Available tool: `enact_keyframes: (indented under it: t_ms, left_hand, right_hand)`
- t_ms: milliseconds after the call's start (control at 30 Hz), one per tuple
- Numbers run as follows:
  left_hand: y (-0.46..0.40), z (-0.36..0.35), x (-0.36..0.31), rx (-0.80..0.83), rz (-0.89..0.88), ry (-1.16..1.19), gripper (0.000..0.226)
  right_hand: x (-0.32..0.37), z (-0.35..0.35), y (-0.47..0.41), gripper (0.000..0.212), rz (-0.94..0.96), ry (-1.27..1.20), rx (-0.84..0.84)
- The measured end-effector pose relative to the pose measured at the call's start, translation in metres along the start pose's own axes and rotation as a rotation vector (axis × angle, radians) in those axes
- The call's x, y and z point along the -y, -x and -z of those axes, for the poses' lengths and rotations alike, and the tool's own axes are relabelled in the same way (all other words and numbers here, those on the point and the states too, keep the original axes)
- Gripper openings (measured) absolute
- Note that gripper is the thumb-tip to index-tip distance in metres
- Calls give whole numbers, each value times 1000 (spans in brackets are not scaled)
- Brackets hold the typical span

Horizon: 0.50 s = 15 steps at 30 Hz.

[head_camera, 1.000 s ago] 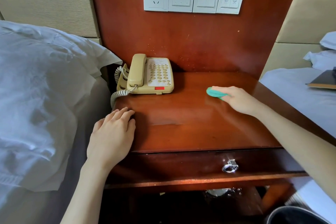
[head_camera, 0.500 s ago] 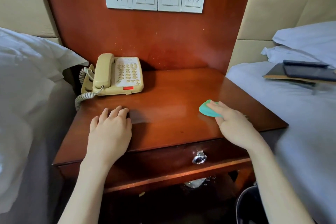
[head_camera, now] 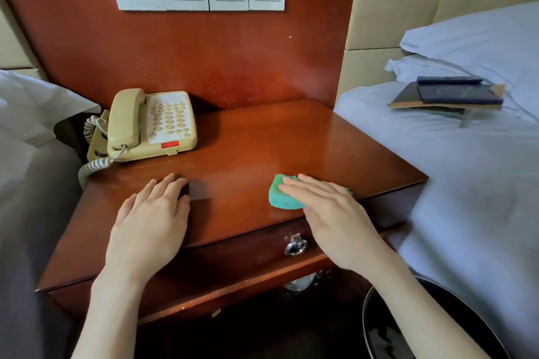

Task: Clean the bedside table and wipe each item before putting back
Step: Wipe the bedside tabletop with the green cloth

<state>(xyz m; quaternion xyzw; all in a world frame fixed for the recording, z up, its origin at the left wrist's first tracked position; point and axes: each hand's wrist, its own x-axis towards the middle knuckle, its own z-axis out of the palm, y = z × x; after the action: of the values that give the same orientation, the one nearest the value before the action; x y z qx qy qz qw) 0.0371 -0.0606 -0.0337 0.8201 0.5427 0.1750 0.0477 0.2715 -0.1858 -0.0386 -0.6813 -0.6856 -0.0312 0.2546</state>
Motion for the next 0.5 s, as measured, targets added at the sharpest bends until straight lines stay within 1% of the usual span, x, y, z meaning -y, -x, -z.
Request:
enact_keyframes:
  t_ms: [133,300,367,500]
  left_hand:
    - [1,-1,-1,-2,2,5,45]
    - [2,0,-1,-4,-4,16,45]
    - [2,0,-1,-2,-1,23,45]
    - [2,0,-3,-2,7,27,45]
  right_hand:
    - [-47,17,0,56,-188,8,-100]
    - [-89,36,-17,56,-421,22,-92]
    - [-94,37,-30,58,-453,26,-68]
    - [-86,29,-57,60,-457,77,5]
